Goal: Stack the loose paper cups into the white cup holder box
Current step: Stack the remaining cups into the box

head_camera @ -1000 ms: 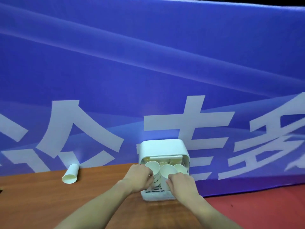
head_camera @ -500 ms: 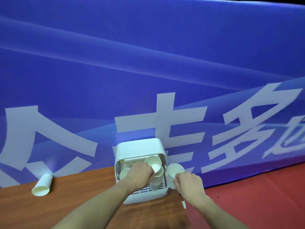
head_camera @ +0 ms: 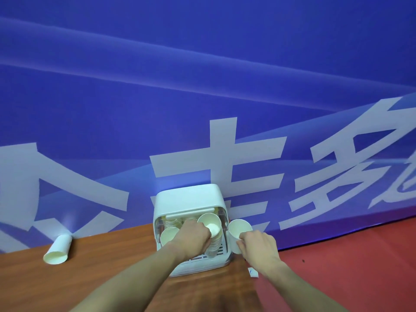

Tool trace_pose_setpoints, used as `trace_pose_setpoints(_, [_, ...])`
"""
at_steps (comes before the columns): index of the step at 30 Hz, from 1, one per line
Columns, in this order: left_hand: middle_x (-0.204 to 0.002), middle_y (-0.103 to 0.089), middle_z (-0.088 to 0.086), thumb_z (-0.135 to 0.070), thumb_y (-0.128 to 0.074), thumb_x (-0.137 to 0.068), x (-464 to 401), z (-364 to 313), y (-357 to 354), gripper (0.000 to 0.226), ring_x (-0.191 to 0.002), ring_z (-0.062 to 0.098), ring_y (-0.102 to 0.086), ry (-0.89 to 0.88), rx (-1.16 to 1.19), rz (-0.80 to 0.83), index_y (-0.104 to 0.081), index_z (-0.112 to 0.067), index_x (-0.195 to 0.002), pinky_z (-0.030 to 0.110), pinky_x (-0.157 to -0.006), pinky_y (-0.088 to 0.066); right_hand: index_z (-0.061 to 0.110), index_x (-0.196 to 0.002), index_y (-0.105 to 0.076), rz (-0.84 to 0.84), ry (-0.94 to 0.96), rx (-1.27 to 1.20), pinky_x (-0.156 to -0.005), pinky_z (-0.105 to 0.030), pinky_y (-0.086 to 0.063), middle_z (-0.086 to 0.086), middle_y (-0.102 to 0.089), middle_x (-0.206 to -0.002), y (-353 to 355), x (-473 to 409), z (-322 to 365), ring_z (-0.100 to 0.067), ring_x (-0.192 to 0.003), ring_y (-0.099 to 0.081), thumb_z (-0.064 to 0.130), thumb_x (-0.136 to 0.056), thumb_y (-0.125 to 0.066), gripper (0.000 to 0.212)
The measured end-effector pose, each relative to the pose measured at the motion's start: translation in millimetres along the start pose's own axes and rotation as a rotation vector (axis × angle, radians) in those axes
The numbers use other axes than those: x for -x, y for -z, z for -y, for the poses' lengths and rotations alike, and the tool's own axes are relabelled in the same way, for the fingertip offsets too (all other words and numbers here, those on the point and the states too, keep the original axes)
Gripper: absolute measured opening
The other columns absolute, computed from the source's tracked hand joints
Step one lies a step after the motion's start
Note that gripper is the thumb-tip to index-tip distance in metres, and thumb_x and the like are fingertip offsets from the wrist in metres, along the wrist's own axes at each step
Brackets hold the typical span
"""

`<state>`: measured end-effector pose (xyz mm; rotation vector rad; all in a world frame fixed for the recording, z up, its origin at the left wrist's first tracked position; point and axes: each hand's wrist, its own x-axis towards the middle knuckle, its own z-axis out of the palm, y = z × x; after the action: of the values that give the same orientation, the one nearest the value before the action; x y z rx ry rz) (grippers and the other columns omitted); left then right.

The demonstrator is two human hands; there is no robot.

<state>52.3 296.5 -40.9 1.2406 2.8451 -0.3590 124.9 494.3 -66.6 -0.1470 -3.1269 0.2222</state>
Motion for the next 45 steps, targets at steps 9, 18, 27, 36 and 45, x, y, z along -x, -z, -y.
trace_pose_setpoints(9, [-0.094, -0.069, 0.019, -0.030, -0.039, -0.097, -7.8, -3.5, -21.6, 0.035, -0.081, 0.041, -0.063, -0.007, 0.002, 0.091, -0.067, -0.009, -0.091, 0.038, -0.070, -0.046, 0.022, -0.093, -0.064, 0.043, 0.004, 0.007, -0.066, -0.032, -0.040, -0.002, -0.069, -0.095, -14.1, -11.8, -4.8, -0.026, -0.090, -0.065, 0.037, -0.096, -0.042, 0.027])
trace_pose_setpoints(18, [-0.099, -0.068, 0.016, -0.033, -0.036, -0.096, -18.5, -2.9, -30.3, 0.035, -0.089, 0.039, -0.064, 0.062, 0.041, 0.140, -0.064, -0.012, -0.096, 0.036, -0.070, -0.043, 0.023, -0.089, -0.061, 0.030, -0.002, -0.018, -0.066, -0.031, -0.041, -0.001, -0.068, -0.092, -7.6, -15.6, -4.6, -0.025, -0.087, -0.065, 0.038, -0.098, -0.041, 0.027])
trace_pose_setpoints(27, [-0.099, -0.067, 0.015, -0.034, -0.036, -0.094, -8.4, 5.0, -24.0, 0.032, -0.090, 0.036, -0.062, 0.106, 0.079, 0.071, -0.060, -0.014, -0.100, 0.034, -0.065, -0.035, 0.020, -0.075, -0.052, -0.134, 0.043, -0.048, -0.062, -0.034, -0.044, 0.000, -0.062, -0.077, 24.1, -22.1, 6.8, -0.028, -0.071, -0.059, 0.038, -0.093, -0.040, 0.028])
trace_pose_setpoints(36, [-0.096, -0.069, 0.012, -0.037, -0.039, -0.094, 17.9, 22.8, -16.8, 0.034, -0.092, 0.035, -0.064, 0.170, 0.103, 0.048, -0.065, -0.016, -0.102, 0.036, -0.067, -0.039, 0.026, -0.092, -0.069, -0.157, 0.198, -0.042, -0.060, -0.033, -0.041, 0.001, -0.066, -0.082, 15.3, -25.0, 37.8, -0.026, -0.076, -0.063, 0.044, -0.096, -0.043, 0.032])
trace_pose_setpoints(45, [-0.097, -0.070, 0.006, -0.036, -0.038, -0.094, 48.0, 49.1, -29.2, 0.033, -0.090, 0.030, -0.065, 0.298, 0.124, 0.104, -0.066, -0.019, -0.098, 0.033, -0.071, -0.047, 0.021, -0.086, -0.066, -0.053, 0.216, 0.008, -0.060, -0.033, -0.033, -0.002, -0.065, -0.085, -3.4, -23.1, 45.0, -0.028, -0.080, -0.062, 0.038, -0.098, -0.040, 0.032])
